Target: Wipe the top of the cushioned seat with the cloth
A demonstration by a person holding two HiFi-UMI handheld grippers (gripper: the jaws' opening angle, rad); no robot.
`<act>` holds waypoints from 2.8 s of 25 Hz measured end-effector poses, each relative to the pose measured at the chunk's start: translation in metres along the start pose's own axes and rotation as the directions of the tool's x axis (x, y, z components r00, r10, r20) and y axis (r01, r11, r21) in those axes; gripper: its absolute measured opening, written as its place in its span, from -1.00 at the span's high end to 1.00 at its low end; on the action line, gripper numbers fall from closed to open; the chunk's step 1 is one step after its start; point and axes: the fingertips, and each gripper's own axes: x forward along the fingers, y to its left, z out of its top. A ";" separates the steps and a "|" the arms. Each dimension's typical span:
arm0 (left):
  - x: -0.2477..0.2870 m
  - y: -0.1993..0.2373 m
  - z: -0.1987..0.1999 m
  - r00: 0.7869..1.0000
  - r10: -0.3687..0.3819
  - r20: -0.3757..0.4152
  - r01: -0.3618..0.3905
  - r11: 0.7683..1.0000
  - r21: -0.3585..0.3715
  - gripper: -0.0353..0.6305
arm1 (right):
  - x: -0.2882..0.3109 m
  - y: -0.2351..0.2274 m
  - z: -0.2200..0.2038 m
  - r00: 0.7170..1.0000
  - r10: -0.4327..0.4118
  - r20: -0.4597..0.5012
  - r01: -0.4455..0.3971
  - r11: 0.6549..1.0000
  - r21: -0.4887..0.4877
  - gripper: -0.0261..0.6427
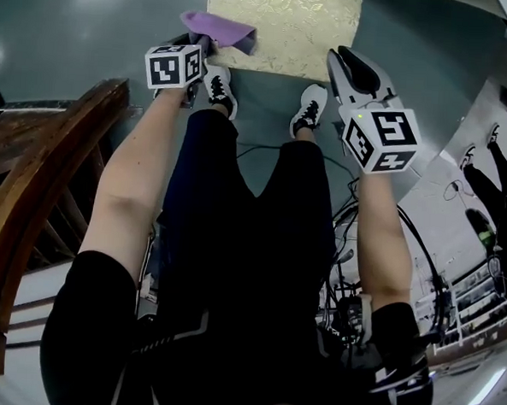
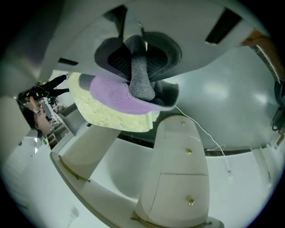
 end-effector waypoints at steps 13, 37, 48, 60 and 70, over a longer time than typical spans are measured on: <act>-0.071 -0.093 0.031 0.974 -0.219 0.054 0.211 0.969 0.129 0.75 | -0.030 0.006 0.055 0.991 -0.065 0.114 0.053 0.993 0.104 0.85; 0.107 -0.291 0.077 0.984 -0.178 -0.001 0.178 0.981 0.079 0.75 | -0.045 -0.167 -0.006 0.989 -0.145 -0.039 0.150 0.975 0.164 0.91; 0.118 -0.260 0.069 0.983 -0.180 -0.038 0.182 0.982 0.054 0.75 | -0.039 -0.166 -0.007 0.987 -0.151 -0.052 0.158 0.972 0.175 0.90; 0.089 -0.180 0.065 0.977 -0.213 -0.007 0.213 0.974 0.074 0.76 | -0.007 -0.116 0.001 0.989 -0.125 -0.075 0.134 0.981 0.141 0.90; 0.061 -0.098 0.055 0.986 -0.167 0.028 0.165 0.984 0.069 0.76 | 0.017 -0.083 0.001 0.987 -0.125 -0.101 0.135 0.985 0.105 0.90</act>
